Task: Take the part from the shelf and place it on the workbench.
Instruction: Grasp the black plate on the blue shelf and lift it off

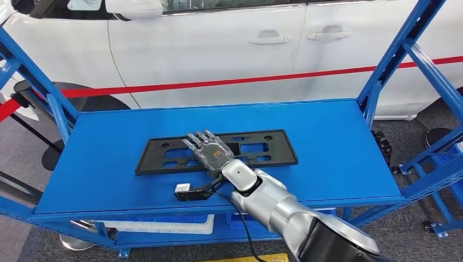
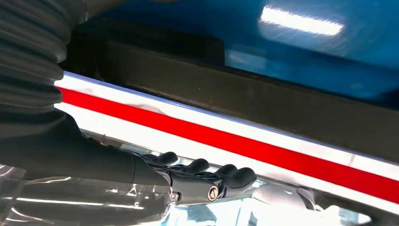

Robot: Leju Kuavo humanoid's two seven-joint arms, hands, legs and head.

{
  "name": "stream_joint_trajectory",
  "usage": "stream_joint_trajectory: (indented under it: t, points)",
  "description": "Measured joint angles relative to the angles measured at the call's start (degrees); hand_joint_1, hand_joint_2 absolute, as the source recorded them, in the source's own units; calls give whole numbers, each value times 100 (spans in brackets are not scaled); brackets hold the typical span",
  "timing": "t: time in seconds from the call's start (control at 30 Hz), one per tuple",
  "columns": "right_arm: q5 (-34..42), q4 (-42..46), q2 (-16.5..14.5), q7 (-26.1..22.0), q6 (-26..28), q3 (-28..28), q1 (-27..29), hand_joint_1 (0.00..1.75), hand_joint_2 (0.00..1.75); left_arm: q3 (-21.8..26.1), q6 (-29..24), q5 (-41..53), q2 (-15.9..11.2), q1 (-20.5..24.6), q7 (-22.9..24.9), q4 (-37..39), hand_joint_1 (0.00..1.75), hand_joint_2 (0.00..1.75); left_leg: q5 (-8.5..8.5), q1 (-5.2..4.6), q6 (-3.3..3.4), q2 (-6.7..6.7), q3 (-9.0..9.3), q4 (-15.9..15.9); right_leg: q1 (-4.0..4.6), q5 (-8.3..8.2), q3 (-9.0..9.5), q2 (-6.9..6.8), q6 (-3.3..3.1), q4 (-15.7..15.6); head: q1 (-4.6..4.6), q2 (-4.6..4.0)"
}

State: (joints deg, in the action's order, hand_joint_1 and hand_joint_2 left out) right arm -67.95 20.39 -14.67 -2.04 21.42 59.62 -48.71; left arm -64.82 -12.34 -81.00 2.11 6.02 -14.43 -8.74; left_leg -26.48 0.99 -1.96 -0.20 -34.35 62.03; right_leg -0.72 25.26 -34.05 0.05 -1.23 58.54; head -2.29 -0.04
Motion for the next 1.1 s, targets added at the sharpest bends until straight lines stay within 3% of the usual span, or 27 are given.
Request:
stream_joint_trajectory:
  t: [0.03,0.07,0.1,0.2,0.27,0.33,0.37,0.4,0.43,0.5,0.57,0.67,0.73,0.83,0.87,0.9,0.93,1.03,1.1]
  points:
    - [4,-17,7,15,-8,-6,-18,127,175,2,-10,-10,-3,4,5,0,0,0,76,-11,36,-1,140,-281,7,-2,-1,4,30,2,1,0]
    - [10,-36,14,30,-14,-11,-31,155,175,3,-22,-21,-4,8,9,0,0,0,90,-26,76,-4,202,-417,12,-7,-4,8,65,-1,2,0]
    - [18,-56,22,38,-20,-17,-38,164,175,5,-37,-32,-4,8,10,0,0,0,82,-45,120,-10,205,-438,14,-19,-6,11,105,-11,4,0]
    - [47,-111,43,19,-30,-27,-40,164,175,20,-73,-55,-7,5,5,0,0,0,158,-27,252,-6,210,-505,5,45,-45,9,206,68,9,0]
    - [58,-144,57,-14,-29,-32,-38,158,175,34,-78,-57,-8,9,-1,0,0,0,198,-22,314,4,202,-541,-2,358,-281,7,235,576,15,0]
    - [61,-177,71,-36,-28,-32,-24,152,175,41,-78,-57,-8,5,-3,0,0,0,205,-40,337,4,176,-537,-2,703,-656,6,248,1345,17,0]
    - [61,-193,77,-41,-24,-32,-15,150,175,43,-77,-59,-8,0,-8,0,0,0,205,-46,339,1,169,-532,-2,757,-781,5,251,1587,17,0]
    - [61,-206,81,-44,-17,-33,-8,148,175,44,-76,-63,-8,-3,-19,0,0,0,202,-51,338,-4,165,-523,-2,700,-808,5,247,1627,17,0]
    - [62,-214,84,-49,-8,-36,-8,146,175,45,-74,-70,-8,-3,-35,0,0,0,195,-53,334,-12,167,-511,-2,543,-722,4,235,1441,18,0]
    - [73,-220,84,-73,11,-51,-22,145,175,50,-67,-96,-8,1,-92,0,0,0,164,-63,309,-28,172,-474,6,150,-333,5,184,648,17,0]
    - [89,-222,80,-114,22,-73,-38,145,175,56,-58,-119,-11,5,-140,0,0,0,131,-80,262,-39,152,-431,26,-14,-87,9,137,107,15,0]
    - [96,-222,73,-149,30,-104,-52,145,175,70,-53,-125,-21,4,-162,0,0,0,114,-71,169,-38,135,-424,40,-18,-68,13,71,12,15,0]
    - [96,-222,64,-145,26,-119,-63,146,175,78,-52,-125,-32,6,-167,0,0,0,-40,-58,104,-28,58,-220,11,-42,-34,0,7,-36,11,0]
    - [96,-232,58,-146,22,-122,-59,150,175,85,-51,-128,-44,2,-177,0,0,0,-537,-22,20,-16,-419,800,-7,-48,-22,-17,-33,-54,5,0]
    - [99,-238,58,-152,22,-122,-56,152,175,86,-51,-132,-46,-3,-192,0,0,0,-618,-10,0,-15,-571,1094,-6,-47,-24,-17,-32,-52,5,0]
    - [107,-245,58,-162,25,-123,-56,152,175,88,-51,-141,-50,-7,-218,0,0,0,-588,-1,-13,-14,-633,1196,-6,-45,-24,-14,-30,-49,5,0]
    - [121,-250,58,-183,30,-127,-58,153,175,94,-51,-155,-56,-9,-258,0,0,0,-451,7,-18,-13,-584,1069,-7,-41,-19,-10,-24,-46,4,-1]
    - [170,-257,57,-264,44,-145,-79,153,175,135,-39,-207,-90,2,-392,0,0,0,92,12,16,-4,-57,-67,1,-17,-10,5,22,-19,6,-1]
    - [186,-262,56,-290,45,-157,-97,156,175,161,-21,-235,-107,14,-451,0,0,0,163,-13,84,-8,91,-409,16,-18,-29,16,82,-10,11,0]
